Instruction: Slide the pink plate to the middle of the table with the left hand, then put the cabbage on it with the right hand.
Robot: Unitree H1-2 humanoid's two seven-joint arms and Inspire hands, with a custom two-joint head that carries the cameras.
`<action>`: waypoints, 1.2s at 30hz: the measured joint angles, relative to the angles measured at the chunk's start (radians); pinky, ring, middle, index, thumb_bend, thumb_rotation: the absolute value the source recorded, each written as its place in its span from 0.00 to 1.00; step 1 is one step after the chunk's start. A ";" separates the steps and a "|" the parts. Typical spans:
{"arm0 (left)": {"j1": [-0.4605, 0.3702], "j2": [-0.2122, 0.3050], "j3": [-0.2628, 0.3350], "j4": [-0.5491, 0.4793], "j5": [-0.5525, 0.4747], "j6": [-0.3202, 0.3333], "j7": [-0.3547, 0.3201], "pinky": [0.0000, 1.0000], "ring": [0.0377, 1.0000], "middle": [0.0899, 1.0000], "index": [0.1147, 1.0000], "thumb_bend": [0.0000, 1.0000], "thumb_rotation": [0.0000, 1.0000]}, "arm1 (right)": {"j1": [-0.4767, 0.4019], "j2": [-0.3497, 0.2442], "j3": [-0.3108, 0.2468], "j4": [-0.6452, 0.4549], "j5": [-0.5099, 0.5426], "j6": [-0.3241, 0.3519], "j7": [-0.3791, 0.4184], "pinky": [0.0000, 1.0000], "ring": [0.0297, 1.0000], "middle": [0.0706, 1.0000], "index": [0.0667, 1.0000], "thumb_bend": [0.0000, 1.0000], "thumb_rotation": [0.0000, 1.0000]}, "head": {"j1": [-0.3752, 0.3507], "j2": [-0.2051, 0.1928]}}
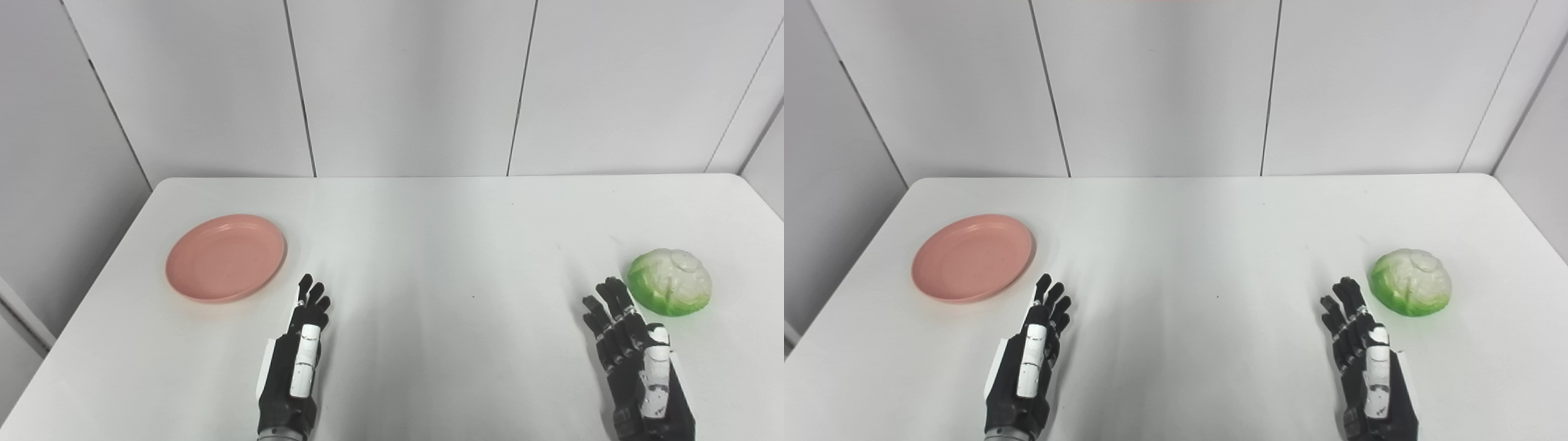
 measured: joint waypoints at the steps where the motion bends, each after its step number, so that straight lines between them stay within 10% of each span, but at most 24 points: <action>1: 0.000 0.000 0.000 0.000 0.000 0.000 0.000 1.00 0.97 0.99 1.00 0.80 0.92 | 0.000 0.000 0.000 0.000 0.000 0.000 0.000 0.97 0.93 0.95 0.93 0.81 0.99 | 0.000 0.000; 21: 0.002 0.000 -0.003 -0.012 -0.002 0.019 -0.001 1.00 0.97 0.99 1.00 0.80 0.93 | 0.000 0.000 0.005 -0.013 -0.005 0.004 0.000 0.97 0.94 0.95 0.93 0.82 0.99 | 0.002 0.000; 36: 0.016 -0.023 -0.056 0.052 0.013 -0.019 0.019 1.00 0.97 0.99 1.00 0.74 0.93 | 0.003 -0.012 -0.057 0.073 0.070 0.001 0.063 1.00 0.95 0.96 0.95 0.79 1.00 | 0.172 -0.136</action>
